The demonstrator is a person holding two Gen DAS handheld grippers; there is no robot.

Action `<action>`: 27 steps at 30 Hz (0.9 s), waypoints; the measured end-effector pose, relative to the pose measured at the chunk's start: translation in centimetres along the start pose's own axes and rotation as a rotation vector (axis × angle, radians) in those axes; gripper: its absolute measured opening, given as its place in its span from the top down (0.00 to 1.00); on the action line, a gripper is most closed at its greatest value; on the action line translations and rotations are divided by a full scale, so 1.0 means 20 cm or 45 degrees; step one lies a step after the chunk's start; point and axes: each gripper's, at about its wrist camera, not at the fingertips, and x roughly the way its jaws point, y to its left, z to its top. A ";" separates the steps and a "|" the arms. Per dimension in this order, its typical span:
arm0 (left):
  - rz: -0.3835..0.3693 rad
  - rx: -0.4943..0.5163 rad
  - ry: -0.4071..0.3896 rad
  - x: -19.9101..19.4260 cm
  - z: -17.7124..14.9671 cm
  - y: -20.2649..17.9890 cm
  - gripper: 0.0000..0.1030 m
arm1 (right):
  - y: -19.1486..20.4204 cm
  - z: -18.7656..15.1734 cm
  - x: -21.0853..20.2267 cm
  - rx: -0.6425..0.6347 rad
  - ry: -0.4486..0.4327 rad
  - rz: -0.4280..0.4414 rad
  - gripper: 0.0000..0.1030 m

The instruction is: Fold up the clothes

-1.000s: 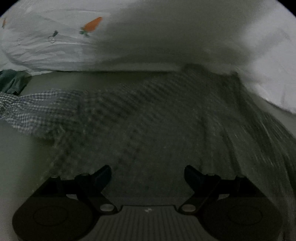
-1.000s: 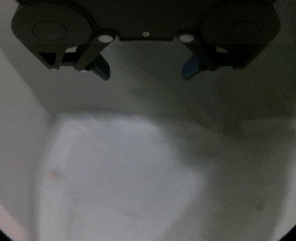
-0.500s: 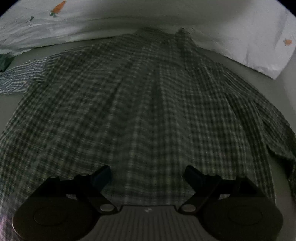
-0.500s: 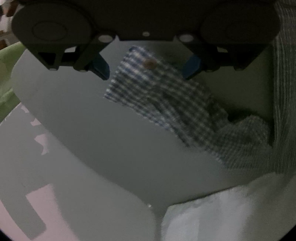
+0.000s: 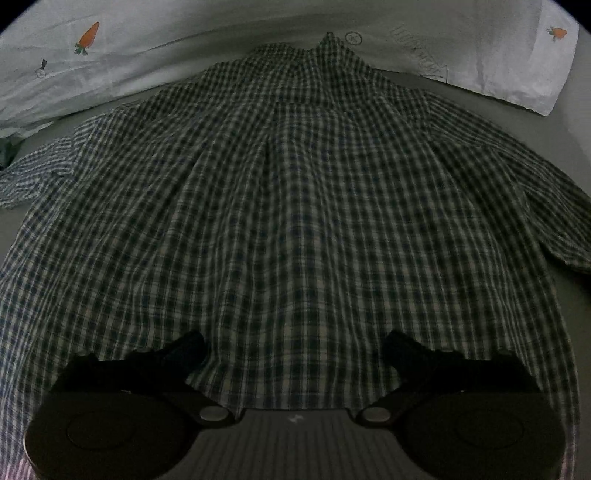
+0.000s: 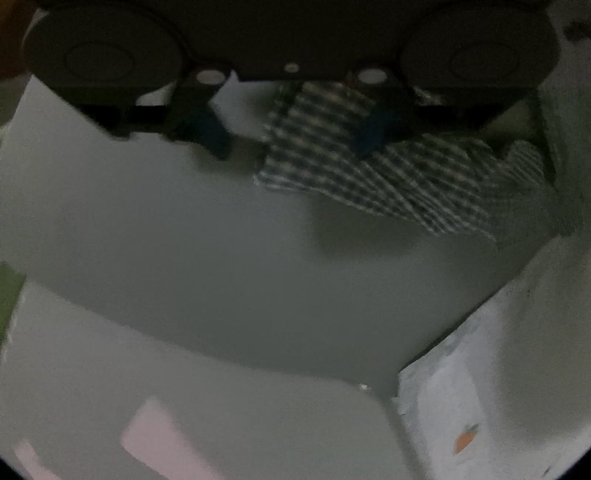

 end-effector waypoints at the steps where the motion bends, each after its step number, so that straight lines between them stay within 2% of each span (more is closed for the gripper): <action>1: 0.000 0.001 -0.007 0.00 0.00 0.00 0.00 | 0.02 0.01 0.00 -0.038 -0.014 -0.016 1.00; 5: 0.001 0.002 -0.013 -0.01 -0.01 0.00 0.00 | 0.06 0.07 -0.03 -0.183 -0.091 -0.086 1.00; 7: 0.002 0.002 -0.012 -0.01 0.00 0.00 0.00 | 0.05 0.17 -0.07 -0.280 -0.206 -0.167 1.00; 12: 0.006 -0.004 -0.046 -0.02 -0.03 0.00 0.00 | 0.02 0.40 0.00 -0.476 -0.350 -0.327 1.00; 15: 0.007 -0.006 -0.050 -0.02 -0.03 0.00 0.00 | 0.03 0.42 0.16 -0.504 -0.208 -0.365 0.97; 17: 0.000 0.001 -0.026 -0.02 -0.01 0.01 0.00 | 0.05 0.38 0.22 -0.489 -0.138 -0.412 0.83; 18: -0.005 0.006 -0.005 -0.02 0.00 0.01 0.00 | 0.07 0.36 0.21 -0.463 -0.132 -0.406 0.68; 19: -0.011 0.010 0.016 -0.02 0.01 0.02 0.00 | 0.09 0.32 0.17 -0.415 -0.141 -0.380 0.51; 20: -0.014 0.011 0.044 -0.02 0.02 0.03 0.00 | 0.12 0.27 0.13 -0.367 -0.146 -0.337 0.48; 21: -0.017 0.006 0.074 -0.03 0.02 0.05 0.00 | 0.15 0.21 0.08 -0.319 -0.149 -0.291 0.48; 24: -0.059 -0.015 0.068 -0.13 -0.03 0.19 0.00 | 0.31 -0.03 -0.07 -0.287 -0.041 0.014 0.48; 25: -0.049 -0.012 0.049 -0.18 -0.06 0.25 0.00 | 0.39 -0.15 -0.14 -0.336 -0.005 0.127 0.48; 27: 0.004 -0.010 0.008 -0.29 -0.13 0.41 0.00 | 0.53 -0.35 -0.25 -0.468 0.039 0.261 0.48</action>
